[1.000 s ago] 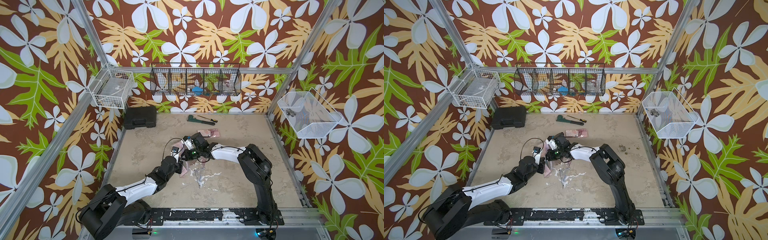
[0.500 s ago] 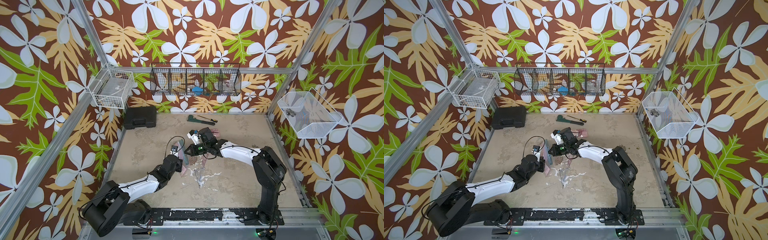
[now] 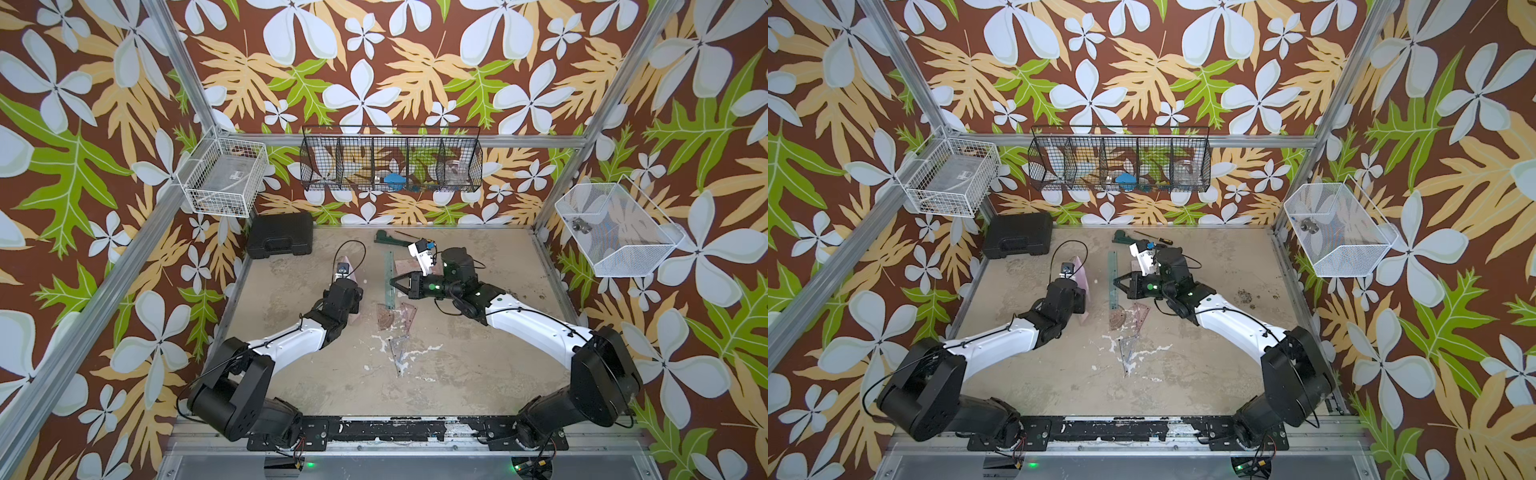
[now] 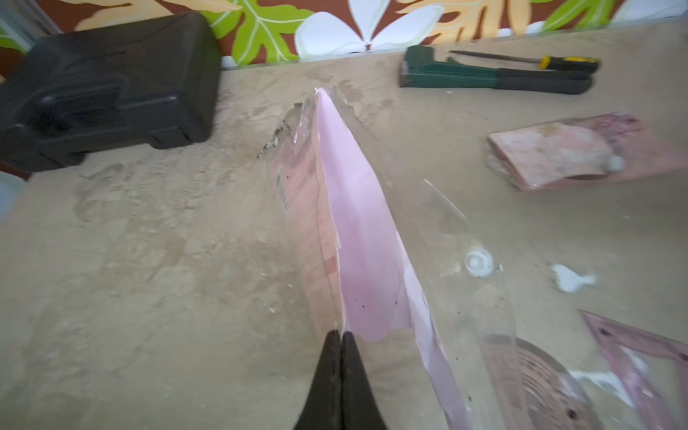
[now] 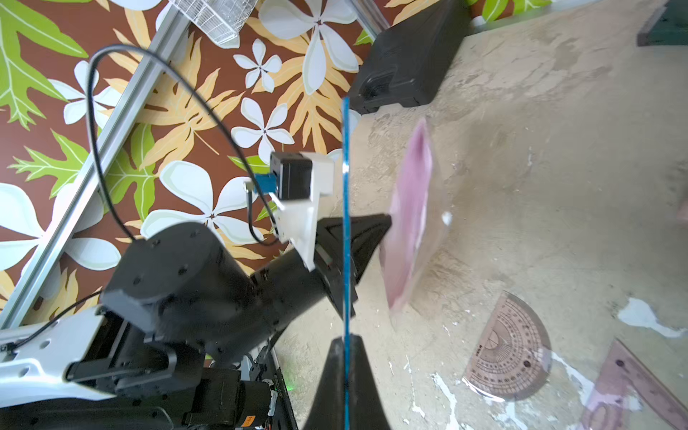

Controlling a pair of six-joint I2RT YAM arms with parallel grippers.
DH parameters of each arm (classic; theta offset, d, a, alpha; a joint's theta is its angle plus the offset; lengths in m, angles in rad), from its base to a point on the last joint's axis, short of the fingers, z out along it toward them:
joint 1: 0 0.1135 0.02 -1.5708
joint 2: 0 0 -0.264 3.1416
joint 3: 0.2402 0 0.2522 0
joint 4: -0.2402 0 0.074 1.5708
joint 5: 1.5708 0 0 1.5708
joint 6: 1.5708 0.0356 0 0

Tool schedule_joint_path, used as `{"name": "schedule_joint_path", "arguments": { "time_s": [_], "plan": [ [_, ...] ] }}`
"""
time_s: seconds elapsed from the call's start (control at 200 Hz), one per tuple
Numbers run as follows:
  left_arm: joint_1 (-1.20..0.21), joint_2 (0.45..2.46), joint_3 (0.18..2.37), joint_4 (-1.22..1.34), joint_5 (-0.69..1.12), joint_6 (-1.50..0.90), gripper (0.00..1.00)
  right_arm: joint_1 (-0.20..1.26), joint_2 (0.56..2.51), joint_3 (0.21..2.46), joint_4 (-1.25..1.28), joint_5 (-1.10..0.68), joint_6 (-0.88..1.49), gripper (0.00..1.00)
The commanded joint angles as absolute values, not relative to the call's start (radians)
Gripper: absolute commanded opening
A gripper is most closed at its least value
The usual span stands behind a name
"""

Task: Open the ruler set and take out the ruler
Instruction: Place the ruler set bag at the center of the board, then place the ruler at the center of the board.

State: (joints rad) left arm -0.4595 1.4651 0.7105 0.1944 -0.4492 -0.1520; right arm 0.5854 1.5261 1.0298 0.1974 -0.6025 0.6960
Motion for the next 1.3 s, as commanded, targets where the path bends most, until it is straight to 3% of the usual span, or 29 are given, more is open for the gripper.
{"name": "schedule_joint_path", "arguments": {
  "time_s": [0.0, 0.12, 0.425, 0.556, 0.671, 0.801, 0.856, 0.921, 1.001, 1.116, 1.296],
  "plan": [
    [-0.442, 1.518, 0.736, 0.128, -0.497, -0.015, 0.00, 0.570, 1.525, 0.984, 0.231, -0.615, 0.731, 0.00],
    [-0.442, 1.589, 0.744, 0.137, -0.626, 0.109, 0.00, 0.569, 1.532, 0.924, 0.224, -0.618, 0.722, 0.00],
    [-0.456, 1.676, 0.770, 0.203, -0.612, 0.195, 0.01, 0.577, 1.580, 0.848, 0.262, -0.624, 0.726, 0.00],
    [-0.484, 1.648, 0.743, 0.257, -0.623, 0.211, 0.17, 0.609, 1.644, 0.854, 0.275, -0.639, 0.720, 0.00],
    [-0.518, 1.600, 0.726, 0.266, -0.603, 0.182, 0.39, 0.651, 1.718, 0.881, 0.286, -0.653, 0.719, 0.00],
    [-0.529, 1.468, 0.675, 0.288, -0.551, 0.022, 0.70, 0.694, 1.813, 0.933, 0.302, -0.668, 0.736, 0.00],
    [-0.529, 1.386, 0.639, 0.322, -0.548, -0.051, 0.88, 0.707, 1.850, 0.955, 0.313, -0.672, 0.751, 0.00],
    [-0.528, 1.281, 0.588, 0.366, -0.536, -0.124, 0.99, 0.720, 1.889, 0.977, 0.322, -0.668, 0.782, 0.00],
    [-0.524, 1.169, 0.518, 0.420, -0.562, -0.251, 1.00, 0.734, 1.922, 0.985, 0.358, -0.671, 0.827, 0.00],
    [-0.481, 1.090, 0.454, 0.436, -0.425, -0.423, 1.00, 0.750, 1.957, 0.985, 0.383, -0.676, 0.883, 0.01],
    [-0.468, 1.088, 0.434, 0.383, -0.304, -0.453, 1.00, 0.777, 2.001, 0.980, 0.427, -0.698, 0.931, 0.02]
  ]
}}
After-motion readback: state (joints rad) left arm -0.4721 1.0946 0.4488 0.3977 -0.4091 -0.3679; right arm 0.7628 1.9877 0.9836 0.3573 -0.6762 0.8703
